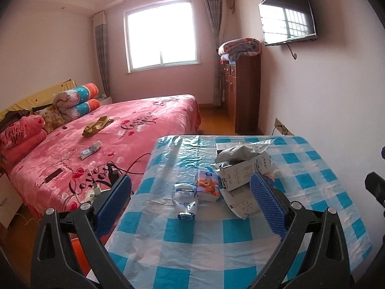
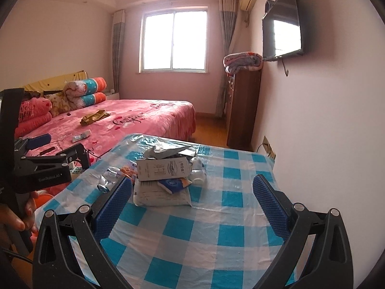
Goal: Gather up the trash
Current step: 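Move both tools over the table toward the pile of trash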
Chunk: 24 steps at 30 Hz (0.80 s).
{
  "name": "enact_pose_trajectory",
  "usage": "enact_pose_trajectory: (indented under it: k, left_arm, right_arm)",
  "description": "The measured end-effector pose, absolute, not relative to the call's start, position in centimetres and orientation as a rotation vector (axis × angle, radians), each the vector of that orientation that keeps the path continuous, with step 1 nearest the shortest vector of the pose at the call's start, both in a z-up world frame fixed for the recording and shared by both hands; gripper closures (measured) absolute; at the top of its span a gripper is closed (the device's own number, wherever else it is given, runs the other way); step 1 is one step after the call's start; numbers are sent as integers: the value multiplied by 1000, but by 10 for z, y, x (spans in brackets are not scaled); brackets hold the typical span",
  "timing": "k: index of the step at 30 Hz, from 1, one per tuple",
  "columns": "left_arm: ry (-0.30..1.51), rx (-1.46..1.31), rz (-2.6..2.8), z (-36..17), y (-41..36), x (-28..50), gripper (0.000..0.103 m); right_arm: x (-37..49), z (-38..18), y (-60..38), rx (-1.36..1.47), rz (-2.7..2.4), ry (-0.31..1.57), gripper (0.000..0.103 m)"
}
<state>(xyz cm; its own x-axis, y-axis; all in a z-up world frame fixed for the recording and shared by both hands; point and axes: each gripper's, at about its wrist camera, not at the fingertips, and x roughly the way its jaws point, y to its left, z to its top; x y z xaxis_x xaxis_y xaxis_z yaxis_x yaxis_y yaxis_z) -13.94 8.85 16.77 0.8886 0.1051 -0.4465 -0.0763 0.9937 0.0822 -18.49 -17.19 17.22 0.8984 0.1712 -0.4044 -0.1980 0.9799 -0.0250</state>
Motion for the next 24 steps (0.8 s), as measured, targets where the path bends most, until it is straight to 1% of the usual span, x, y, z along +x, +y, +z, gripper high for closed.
enact_pose_trajectory:
  k: [16,24]
  left_arm:
    - [450,41,116,165,99,-150,4]
    - [445,97,125,157,91,-153,4]
  right_arm:
    - [-194,181,-184,-22,184,376,4]
    - [-194,179,-189,1,188,359,4]
